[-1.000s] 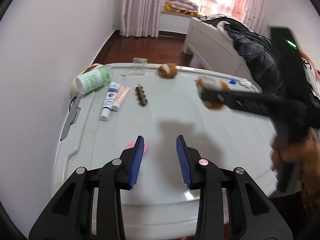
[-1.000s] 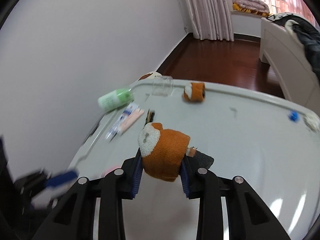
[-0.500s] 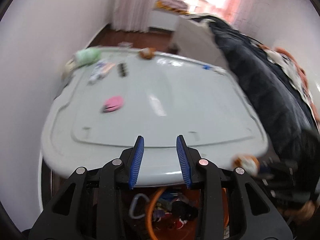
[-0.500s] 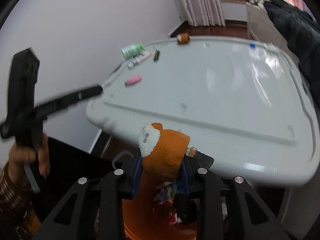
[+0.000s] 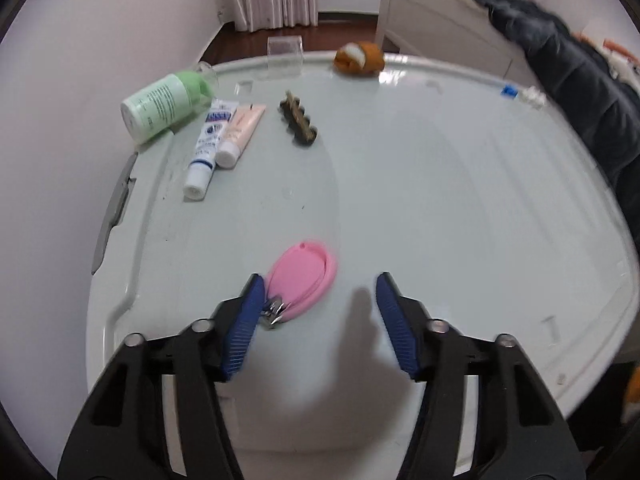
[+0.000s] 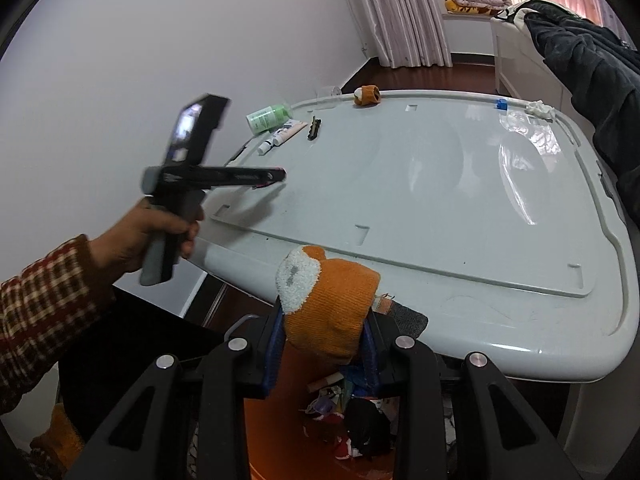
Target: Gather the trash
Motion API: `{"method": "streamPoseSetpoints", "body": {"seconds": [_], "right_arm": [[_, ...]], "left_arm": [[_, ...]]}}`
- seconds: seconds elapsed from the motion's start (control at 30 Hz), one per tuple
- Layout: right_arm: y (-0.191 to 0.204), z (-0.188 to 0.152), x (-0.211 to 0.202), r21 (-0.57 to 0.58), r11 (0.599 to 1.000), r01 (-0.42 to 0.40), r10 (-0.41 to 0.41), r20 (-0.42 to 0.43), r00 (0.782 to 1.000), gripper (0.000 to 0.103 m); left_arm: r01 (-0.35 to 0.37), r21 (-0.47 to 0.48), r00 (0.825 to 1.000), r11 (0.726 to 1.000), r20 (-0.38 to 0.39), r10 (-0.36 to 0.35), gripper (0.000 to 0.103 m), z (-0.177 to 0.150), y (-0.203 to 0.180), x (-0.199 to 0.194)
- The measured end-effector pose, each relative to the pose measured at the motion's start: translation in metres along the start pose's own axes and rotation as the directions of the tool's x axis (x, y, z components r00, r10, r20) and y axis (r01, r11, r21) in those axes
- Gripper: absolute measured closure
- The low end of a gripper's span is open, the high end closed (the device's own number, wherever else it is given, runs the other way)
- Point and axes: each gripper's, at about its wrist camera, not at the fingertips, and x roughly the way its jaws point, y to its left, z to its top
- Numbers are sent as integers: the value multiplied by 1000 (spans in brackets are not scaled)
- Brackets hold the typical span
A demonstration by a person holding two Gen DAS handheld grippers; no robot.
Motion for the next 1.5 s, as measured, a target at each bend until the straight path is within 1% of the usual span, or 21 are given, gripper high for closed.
{"method": "streamPoseSetpoints", "body": {"seconds": [0.1,0.17,0.27,0.37,0.53,0.63,0.77,0.87,0.93,1.0,1.03,1.07,1.1,1.13,1.17,1.23,1.27,1.3,1.4,1.43,1.5], "right_arm": [[-2,1,-4,1,1000,-4,4,12,1000,70],[-2,1,-7,2,1000,-13,13,23,1000,69],[2,2,-10,-13,1000,-19,19,30,999,69],[5,1,-12,-23,1000,-22,23,31,999,69],[10,-8,-17,-23,1000,-15,16,29,999,69],[13,-14,-21,-23,1000,-4,5,18,1000,69],[14,-30,-23,-17,1000,14,-15,-15,1000,69],[13,-52,-15,3,1000,29,-29,-80,996,69],[12,-65,-8,12,999,40,-38,-128,991,68],[12,-74,0,18,998,56,-52,-176,983,62],[11,-78,6,24,997,67,-60,-209,976,44],[11,-80,8,25,997,75,-68,-221,973,26],[10,-80,7,21,995,94,-87,-213,973,23],[10,-79,6,21,995,97,-91,-207,974,22],[9,-77,4,22,995,98,-92,-197,976,19],[8,-74,0,32,993,114,-107,-169,980,15],[7,-72,-1,35,992,117,-110,-161,981,12],[5,-70,-3,39,992,123,-116,-149,982,12],[2,-60,-10,46,988,145,-139,-110,984,11],[2,-60,-10,46,988,145,-139,-110,984,9],[-1,-52,-18,43,984,175,-172,-71,983,7]], "left_arm": [[-11,12,1000,1000,1,11,82,-7,-9,-9],[2,21,1000,1000,9,-2,84,-13,-15,-17],[49,-3,998,999,30,-49,86,-25,-21,-39],[84,4,995,996,57,-84,86,-41,-33,-66],[145,43,987,988,61,-148,86,-72,-59,-97],[191,64,980,980,46,-194,86,-89,-77,-111],[240,122,971,963,-12,-240,86,-119,-103,-124],[286,159,957,945,-94,-274,86,-147,-122,-122],[291,174,953,941,-135,-270,86,-164,-131,-116],[290,158,946,944,-195,-258,86,-180,-135,-102],[289,140,942,947,-217,-255,85,-183,-135,-97],[287,120,936,950,-248,-251,79,-187,-134,-90],[265,107,935,958,-273,-228,73,-189,-133,-85],[237,105,940,966,-276,-200,58,-189,-132,-83],[217,111,949,970,-259,-183,49,-188,-132,-85],[177,142,970,974,-193,-148,40,-181,-133,-96],[141,162,982,977,-146,-118,32,-174,-135,-103],[114,174,989,978,-112,-95,27,-169,-136,-109],[44,204,999,978,-22,-40,23,-151,-144,-124],[26,210,1000,977,3,-28,23,-143,-147,-129],[0,212,999,977,48,-10,23,-129,-150,-136]]}}
